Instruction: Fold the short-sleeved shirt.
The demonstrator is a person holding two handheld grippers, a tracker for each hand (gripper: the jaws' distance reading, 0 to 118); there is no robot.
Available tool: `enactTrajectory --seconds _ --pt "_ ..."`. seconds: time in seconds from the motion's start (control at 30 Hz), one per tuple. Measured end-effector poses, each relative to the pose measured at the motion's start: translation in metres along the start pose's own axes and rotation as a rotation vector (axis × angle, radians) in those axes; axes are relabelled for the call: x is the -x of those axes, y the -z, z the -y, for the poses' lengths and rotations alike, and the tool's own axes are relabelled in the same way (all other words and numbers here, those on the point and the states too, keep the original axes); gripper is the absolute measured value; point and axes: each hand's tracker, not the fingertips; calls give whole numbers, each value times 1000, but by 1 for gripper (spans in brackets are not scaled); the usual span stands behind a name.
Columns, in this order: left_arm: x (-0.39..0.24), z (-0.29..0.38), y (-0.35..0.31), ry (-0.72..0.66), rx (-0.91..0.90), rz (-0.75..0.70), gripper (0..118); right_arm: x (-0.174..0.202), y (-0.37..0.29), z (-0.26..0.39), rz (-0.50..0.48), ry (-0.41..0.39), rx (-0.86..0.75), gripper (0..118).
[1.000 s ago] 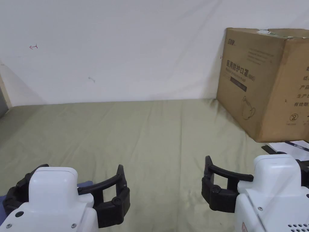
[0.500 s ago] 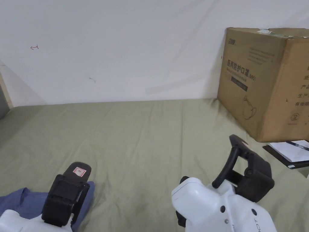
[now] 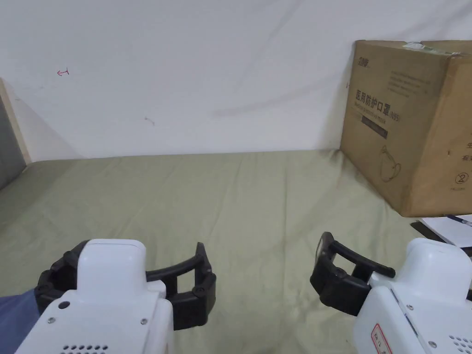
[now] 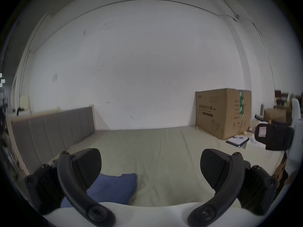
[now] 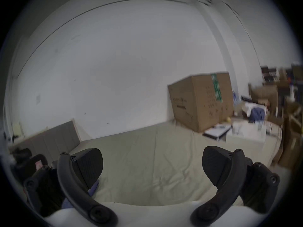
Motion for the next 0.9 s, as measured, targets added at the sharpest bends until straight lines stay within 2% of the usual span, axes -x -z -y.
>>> enactTrajectory --seconds 0.07,0.17,0.23,0.47,0.53,0.57,0.6,0.63,0.67,0.7,0.77,0.9 --pt "1 1 -1 -40 13 36 118 4 -1 5 7 -54 -21 118" --pt "7 1 -2 -93 2 50 118 16 -7 6 4 -243 -79 118" --pt "8 -1 -3 -103 -25 34 118 21 -9 5 27 -311 -110 118" --pt "11 -9 -6 -104 -35 44 118 23 -12 2 -4 -374 -103 118" --pt "10 -7 -7 -97 -31 48 115 23 -14 2 5 -389 -108 113" --pt "8 -7 -8 -86 -29 54 100 24 -15 3 15 -399 -120 99" --pt "7 -7 -9 -77 -29 53 74 24 -16 2 21 -405 -126 81" --pt "5 -6 -9 -66 -41 43 38 25 -16 2 31 -411 -128 56" --pt "4 -5 -7 -58 -47 34 7 26 -15 1 40 -413 -125 25" --pt "3 -5 -4 -50 -39 13 6 25 -15 1 36 -412 -120 11" --pt "6 -6 -2 -51 -25 17 0 24 -17 3 53 -401 -128 2" --pt "13 -5 1 -119 2 25 0 19 -16 -3 49 -351 -122 0"
